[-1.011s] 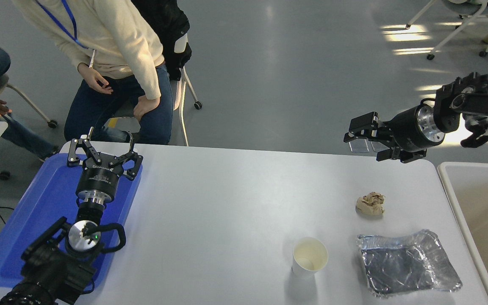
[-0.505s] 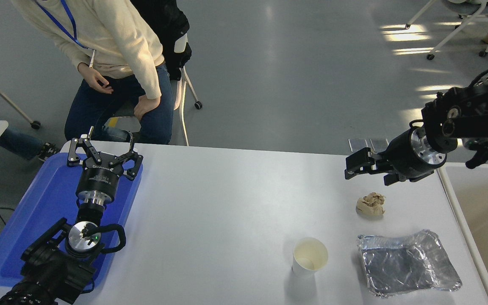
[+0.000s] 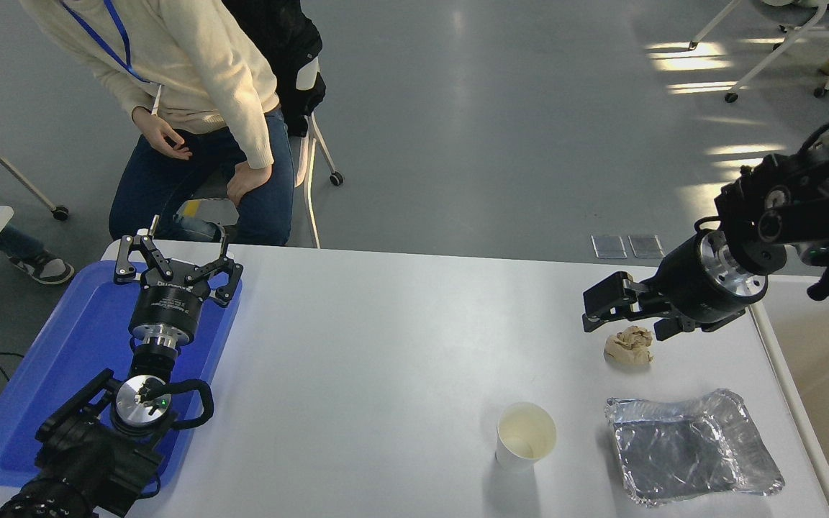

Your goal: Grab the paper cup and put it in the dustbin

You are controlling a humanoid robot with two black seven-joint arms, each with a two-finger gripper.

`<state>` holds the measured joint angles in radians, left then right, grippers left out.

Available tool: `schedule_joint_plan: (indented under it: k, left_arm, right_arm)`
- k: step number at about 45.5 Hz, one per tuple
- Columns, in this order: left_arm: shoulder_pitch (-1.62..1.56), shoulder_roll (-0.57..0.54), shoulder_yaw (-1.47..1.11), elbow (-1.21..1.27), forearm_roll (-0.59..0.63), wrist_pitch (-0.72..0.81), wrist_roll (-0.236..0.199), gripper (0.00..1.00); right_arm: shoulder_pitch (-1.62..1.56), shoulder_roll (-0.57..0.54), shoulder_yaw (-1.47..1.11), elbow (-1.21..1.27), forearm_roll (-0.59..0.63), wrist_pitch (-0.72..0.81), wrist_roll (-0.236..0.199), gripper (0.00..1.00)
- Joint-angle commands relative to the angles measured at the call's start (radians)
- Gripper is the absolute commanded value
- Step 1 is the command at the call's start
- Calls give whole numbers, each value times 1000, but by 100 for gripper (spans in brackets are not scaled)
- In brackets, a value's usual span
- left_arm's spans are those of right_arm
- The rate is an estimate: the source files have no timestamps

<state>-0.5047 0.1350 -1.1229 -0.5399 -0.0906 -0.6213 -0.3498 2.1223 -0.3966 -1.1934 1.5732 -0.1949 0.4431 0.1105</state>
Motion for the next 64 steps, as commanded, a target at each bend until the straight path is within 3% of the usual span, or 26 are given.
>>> schedule_joint_plan:
  k: [1, 21, 35, 64]
  left_arm:
    - [0, 0, 0, 0, 0, 0, 0, 100]
    - [0, 0, 0, 0, 0, 2, 0, 100]
    - [2, 0, 0, 0, 0, 2, 0, 100]
    - [0, 0, 0, 0, 0, 2, -2, 100]
  right_arm:
    - [110, -1, -14, 36, 5, 63, 0, 100]
    - [321, -2, -49, 77, 40, 232, 6, 100]
    - [378, -1, -89, 106, 83, 240, 8, 100]
    - [183, 48, -84, 134, 72, 31, 8, 100]
